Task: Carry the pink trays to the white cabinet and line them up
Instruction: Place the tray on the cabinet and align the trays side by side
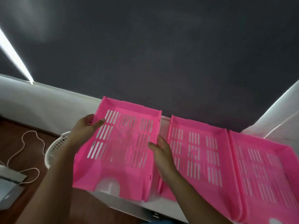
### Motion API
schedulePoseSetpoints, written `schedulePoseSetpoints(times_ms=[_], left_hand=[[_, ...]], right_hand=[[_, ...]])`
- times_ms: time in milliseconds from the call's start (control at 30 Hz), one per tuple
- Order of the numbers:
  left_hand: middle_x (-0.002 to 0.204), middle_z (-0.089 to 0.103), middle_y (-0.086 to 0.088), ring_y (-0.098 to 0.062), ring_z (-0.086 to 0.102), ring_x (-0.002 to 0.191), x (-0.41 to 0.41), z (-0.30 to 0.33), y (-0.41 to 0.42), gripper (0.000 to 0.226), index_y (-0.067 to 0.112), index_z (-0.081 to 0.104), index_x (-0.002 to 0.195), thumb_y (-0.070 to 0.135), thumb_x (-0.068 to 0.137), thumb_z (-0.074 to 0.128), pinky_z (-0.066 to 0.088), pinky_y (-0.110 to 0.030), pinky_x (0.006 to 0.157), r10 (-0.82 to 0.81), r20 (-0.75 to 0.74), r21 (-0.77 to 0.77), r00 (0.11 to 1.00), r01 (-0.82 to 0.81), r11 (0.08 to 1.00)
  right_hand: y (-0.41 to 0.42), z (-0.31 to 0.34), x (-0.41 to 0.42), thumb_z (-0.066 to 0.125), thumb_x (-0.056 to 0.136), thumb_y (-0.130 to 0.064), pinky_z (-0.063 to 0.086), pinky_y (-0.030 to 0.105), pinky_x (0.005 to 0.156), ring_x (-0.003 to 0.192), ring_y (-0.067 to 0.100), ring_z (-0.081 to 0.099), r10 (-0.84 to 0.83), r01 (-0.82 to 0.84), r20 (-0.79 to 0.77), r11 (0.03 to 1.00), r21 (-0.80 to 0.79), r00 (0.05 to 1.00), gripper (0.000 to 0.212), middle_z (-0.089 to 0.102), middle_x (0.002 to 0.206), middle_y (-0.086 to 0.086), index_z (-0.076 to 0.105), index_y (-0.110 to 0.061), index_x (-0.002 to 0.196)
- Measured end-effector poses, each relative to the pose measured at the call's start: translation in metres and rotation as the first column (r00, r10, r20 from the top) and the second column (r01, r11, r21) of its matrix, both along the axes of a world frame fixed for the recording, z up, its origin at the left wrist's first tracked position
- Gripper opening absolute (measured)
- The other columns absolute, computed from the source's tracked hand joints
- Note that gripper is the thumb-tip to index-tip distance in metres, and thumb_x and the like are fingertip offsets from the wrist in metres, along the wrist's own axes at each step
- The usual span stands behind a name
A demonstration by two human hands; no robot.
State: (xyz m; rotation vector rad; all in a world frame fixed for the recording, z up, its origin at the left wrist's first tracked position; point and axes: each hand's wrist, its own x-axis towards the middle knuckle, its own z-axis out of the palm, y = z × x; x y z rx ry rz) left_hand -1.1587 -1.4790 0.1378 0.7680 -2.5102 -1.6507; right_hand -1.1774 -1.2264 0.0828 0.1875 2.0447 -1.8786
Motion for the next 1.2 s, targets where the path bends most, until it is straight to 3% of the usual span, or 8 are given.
schedulePoseSetpoints(times_ms=[200,333,467,733,867,1000,1133,1200], left_hand=[[0.106,0.059,-0.003,-0.024,0.06,0.1,-0.01,-0.036,0.018,0.046,0.003,0.056,0.133,0.026,0.094,0.063,0.041,-0.032,0.087,0.025,0.058,-0.041,0.998,-0.022,0.999],[0.114,0.064,-0.006,-0.028,0.063,0.107,-0.019,-0.047,0.021,0.051,0.003,0.055,0.133,0.031,0.092,0.063,0.045,-0.037,0.092,0.0,0.088,-0.13,0.996,0.012,0.991],[0.14,0.056,-0.021,-0.038,0.054,0.128,-0.027,-0.042,0.041,0.06,0.004,0.048,0.142,0.032,0.092,0.063,0.039,-0.044,0.107,0.005,0.041,-0.292,0.999,0.007,0.956],[0.162,0.03,-0.01,-0.027,0.032,0.147,-0.026,-0.06,0.173,0.077,0.008,0.018,0.156,0.044,0.097,0.05,0.026,-0.036,0.117,-0.421,0.119,-0.148,0.899,0.435,0.888],[0.152,0.044,-0.014,-0.026,0.061,0.12,-0.029,-0.072,0.216,0.086,0.007,0.001,0.157,0.039,0.097,0.053,0.047,-0.028,0.099,-0.485,0.178,-0.014,0.856,0.495,0.869],[0.15,0.044,-0.022,-0.037,0.064,0.117,-0.038,-0.094,0.226,0.085,0.011,-0.005,0.157,0.029,0.096,0.051,0.055,-0.049,0.094,-0.462,0.163,-0.09,0.872,0.479,0.873],[0.162,0.027,-0.014,0.007,0.051,0.077,-0.044,-0.097,0.24,0.074,0.008,-0.006,0.157,0.005,0.1,0.04,0.046,-0.004,0.062,-0.458,0.128,-0.15,0.88,0.474,0.868],[0.163,0.022,-0.013,0.007,0.038,0.063,-0.049,-0.099,0.246,0.074,0.009,-0.005,0.157,-0.001,0.098,0.038,0.039,-0.002,0.049,-0.455,0.115,-0.162,0.883,0.469,0.868]], right_hand=[[0.002,0.001,-0.001,0.059,0.096,-0.024,0.026,0.033,0.115,0.152,0.022,0.025,0.024,-0.033,0.075,0.99,0.134,0.997,0.078,0.018,0.168,0.002,0.016,-0.018,0.161],[0.006,0.006,0.0,0.048,0.103,-0.024,0.044,0.035,0.102,0.142,0.034,0.04,0.077,-0.089,0.054,0.962,0.258,0.996,0.071,0.013,0.169,0.003,0.009,-0.017,0.161],[0.016,0.005,-0.003,0.048,0.102,-0.022,0.028,0.027,0.116,0.149,0.024,0.029,0.13,-0.099,-0.083,0.947,0.306,0.988,0.069,0.016,0.168,-0.001,0.012,-0.018,0.161],[0.133,0.004,-0.013,0.059,0.096,-0.013,0.03,0.032,0.119,0.144,0.017,0.041,-0.159,0.313,-0.355,0.845,0.433,0.921,0.059,0.045,0.156,0.001,0.041,-0.015,0.152],[0.207,-0.005,-0.002,0.058,0.096,-0.014,0.046,0.04,0.106,0.137,0.034,0.05,-0.302,0.466,-0.364,0.684,0.561,0.881,0.063,0.024,0.166,0.009,0.035,-0.015,0.155],[0.255,-0.019,0.006,0.057,0.097,-0.02,0.012,0.048,0.122,0.155,0.032,-0.004,-0.295,0.329,-0.174,0.64,0.694,0.94,0.079,0.002,0.169,0.018,0.011,-0.004,0.159],[0.26,-0.027,0.013,0.046,0.103,-0.022,0.033,0.041,0.115,0.142,0.033,0.044,-0.218,0.212,-0.072,0.732,0.647,0.973,0.07,0.026,0.165,0.013,0.008,-0.01,0.16],[0.259,-0.033,0.015,0.045,0.102,-0.013,0.059,0.032,0.088,0.1,0.015,0.071,-0.201,0.202,-0.074,0.752,0.628,0.977,0.068,0.049,0.146,0.006,0.01,-0.014,0.161]])
